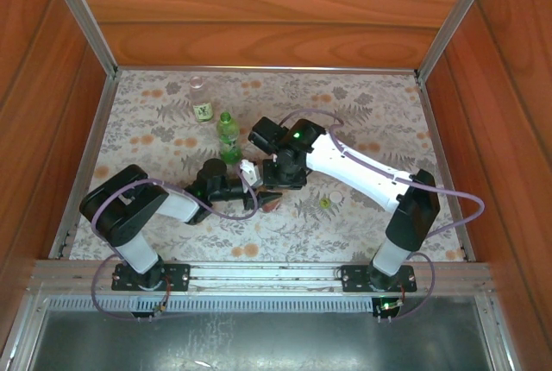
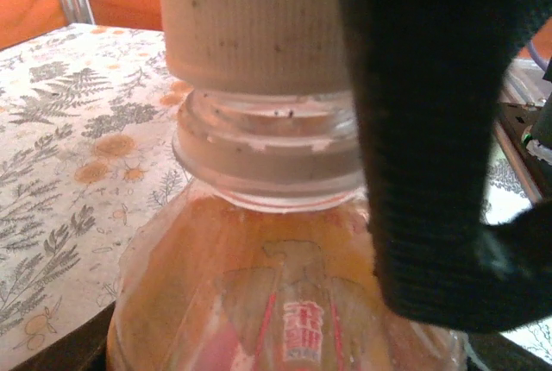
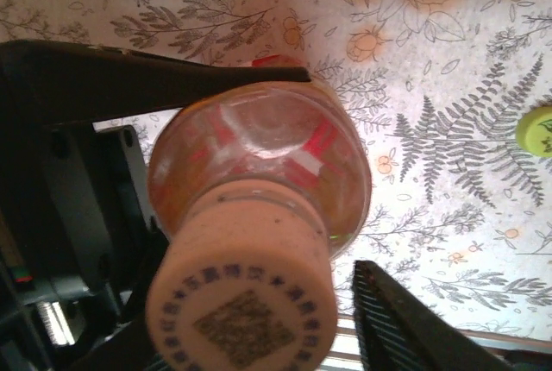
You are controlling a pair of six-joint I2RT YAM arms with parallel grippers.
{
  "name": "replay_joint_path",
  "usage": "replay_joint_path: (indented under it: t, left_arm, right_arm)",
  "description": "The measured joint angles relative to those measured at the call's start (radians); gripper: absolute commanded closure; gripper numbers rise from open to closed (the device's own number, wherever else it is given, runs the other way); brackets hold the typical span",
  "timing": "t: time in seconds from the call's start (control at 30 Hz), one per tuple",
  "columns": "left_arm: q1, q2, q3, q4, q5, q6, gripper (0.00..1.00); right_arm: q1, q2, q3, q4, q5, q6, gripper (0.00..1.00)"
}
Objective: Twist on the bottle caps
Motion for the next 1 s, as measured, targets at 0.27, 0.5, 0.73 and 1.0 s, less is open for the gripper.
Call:
replay_joint_path:
  t: [0.27, 0.5, 0.73, 1.0]
  left_arm:
    - [0.0, 0.0, 0.0, 0.0, -0.003, 0.002, 0.42]
    - [0.01, 0.0, 0.0, -0.001, 0.028, 0.005, 0.42]
    - [0.018, 0.0, 0.0, -0.016, 0.143, 0.021, 0.42]
    - [0.02, 0.005, 0.0, -0.027, 0.248, 0.027, 0.42]
  right_arm:
    - [-0.002, -0.041, -0.024, -0.011, 0.023, -0.051, 0.27]
    - [0.006, -0.257, -0.083, 0.089, 0.013, -0.288, 0.26]
    - [0.003, -0.372, -0.078, 0.095, -0.043, -0.743, 0.29]
    - [-0.003, -0.3, -0.03, -0.025, -0.09, -1.278, 0.35]
